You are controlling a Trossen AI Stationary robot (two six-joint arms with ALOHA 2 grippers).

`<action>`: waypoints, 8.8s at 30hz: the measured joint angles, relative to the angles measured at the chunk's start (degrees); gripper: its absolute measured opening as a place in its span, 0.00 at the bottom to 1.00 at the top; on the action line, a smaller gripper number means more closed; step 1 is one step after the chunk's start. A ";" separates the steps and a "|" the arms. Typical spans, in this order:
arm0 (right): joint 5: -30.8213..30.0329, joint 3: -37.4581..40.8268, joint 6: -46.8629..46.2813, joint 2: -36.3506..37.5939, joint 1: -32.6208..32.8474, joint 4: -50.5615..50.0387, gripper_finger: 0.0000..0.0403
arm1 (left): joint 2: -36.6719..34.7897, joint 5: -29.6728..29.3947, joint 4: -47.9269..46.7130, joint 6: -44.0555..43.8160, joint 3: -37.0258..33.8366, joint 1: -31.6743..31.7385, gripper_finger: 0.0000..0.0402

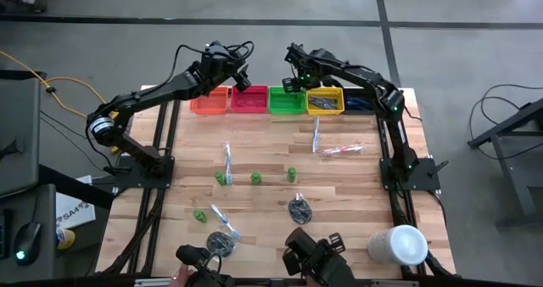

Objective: Pick & Place Travel size toiletries
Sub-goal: Put the green shampoo into the green bin

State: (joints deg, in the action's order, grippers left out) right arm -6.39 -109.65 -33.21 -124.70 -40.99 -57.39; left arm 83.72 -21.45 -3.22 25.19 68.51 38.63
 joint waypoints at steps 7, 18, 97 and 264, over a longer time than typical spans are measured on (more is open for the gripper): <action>1.79 0.00 0.93 0.17 -0.04 0.20 0.52 | 0.00 -0.04 0.00 0.00 0.00 0.00 0.70; 1.44 0.00 1.97 3.69 -1.11 -0.24 0.52 | -1.01 -1.17 -1.57 -0.01 0.00 0.00 0.70; 5.23 11.96 -37.44 4.56 42.29 -9.65 0.60 | -46.18 -4.13 -48.96 -46.49 -15.32 -40.61 0.70; 5.31 11.67 19.86 23.18 7.12 1.26 0.48 | -46.12 -11.70 -49.92 -62.97 -15.34 -40.52 0.70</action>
State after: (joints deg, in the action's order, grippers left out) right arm -1.08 -97.97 -13.35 -101.53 -33.88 -56.13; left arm 37.60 -33.15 -53.14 -37.78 53.17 -1.89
